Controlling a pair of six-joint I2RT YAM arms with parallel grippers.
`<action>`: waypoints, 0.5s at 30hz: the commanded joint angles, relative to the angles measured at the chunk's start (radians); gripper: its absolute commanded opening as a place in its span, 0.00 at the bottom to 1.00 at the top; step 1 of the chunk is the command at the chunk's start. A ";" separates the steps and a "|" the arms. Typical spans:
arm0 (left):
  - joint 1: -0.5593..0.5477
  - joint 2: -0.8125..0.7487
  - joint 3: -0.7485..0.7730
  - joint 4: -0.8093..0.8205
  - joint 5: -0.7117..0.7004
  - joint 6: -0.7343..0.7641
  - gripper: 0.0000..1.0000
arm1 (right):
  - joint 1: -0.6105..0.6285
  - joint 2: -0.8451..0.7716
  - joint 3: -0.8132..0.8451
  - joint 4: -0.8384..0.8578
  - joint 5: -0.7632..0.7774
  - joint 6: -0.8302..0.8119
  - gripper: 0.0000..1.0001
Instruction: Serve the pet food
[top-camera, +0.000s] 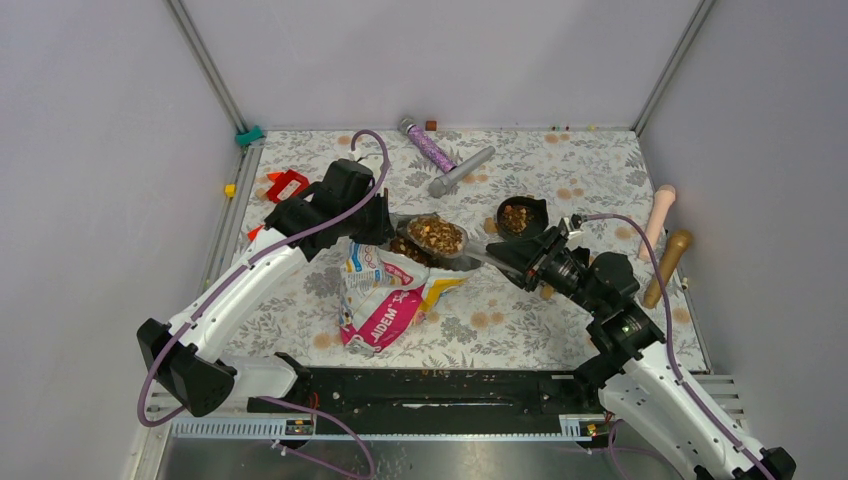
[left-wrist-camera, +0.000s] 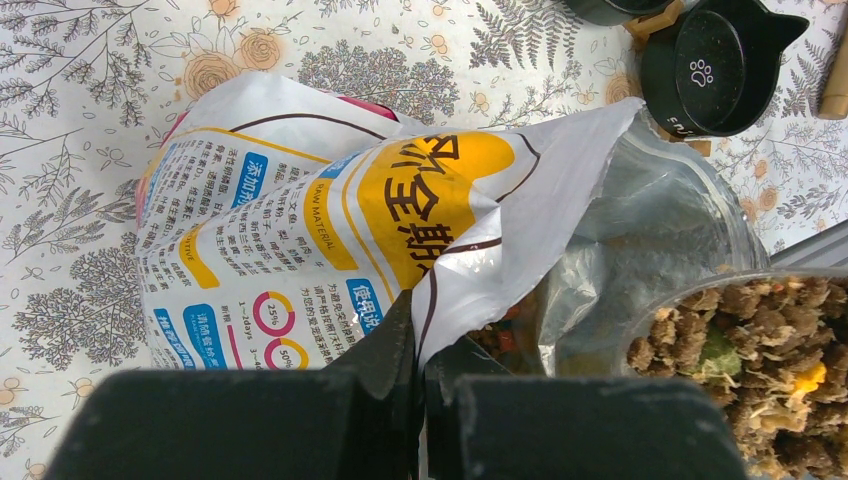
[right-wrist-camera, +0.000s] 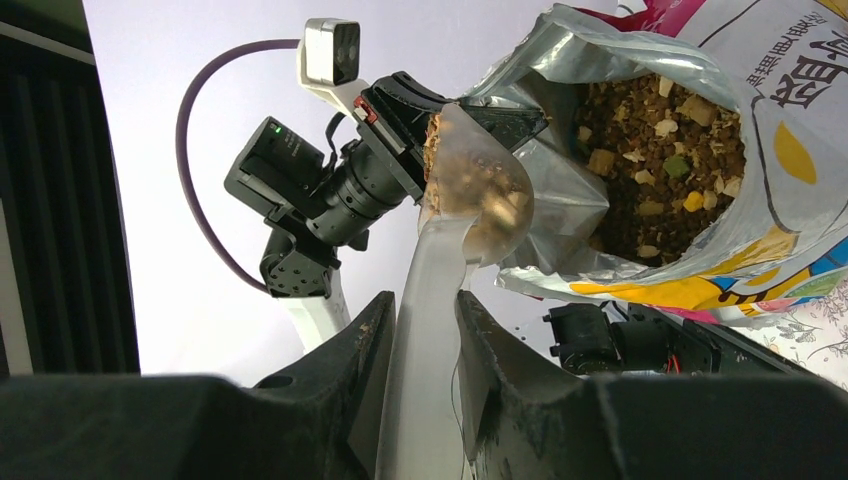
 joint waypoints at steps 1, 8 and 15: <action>-0.012 -0.015 0.023 -0.005 0.001 -0.004 0.00 | -0.013 -0.018 0.011 0.072 0.014 0.024 0.00; -0.012 -0.012 0.021 -0.005 -0.004 -0.005 0.00 | -0.029 -0.015 0.012 0.095 0.020 0.031 0.00; -0.012 -0.010 0.022 -0.004 -0.006 -0.006 0.00 | -0.057 0.011 0.017 0.134 0.031 0.041 0.00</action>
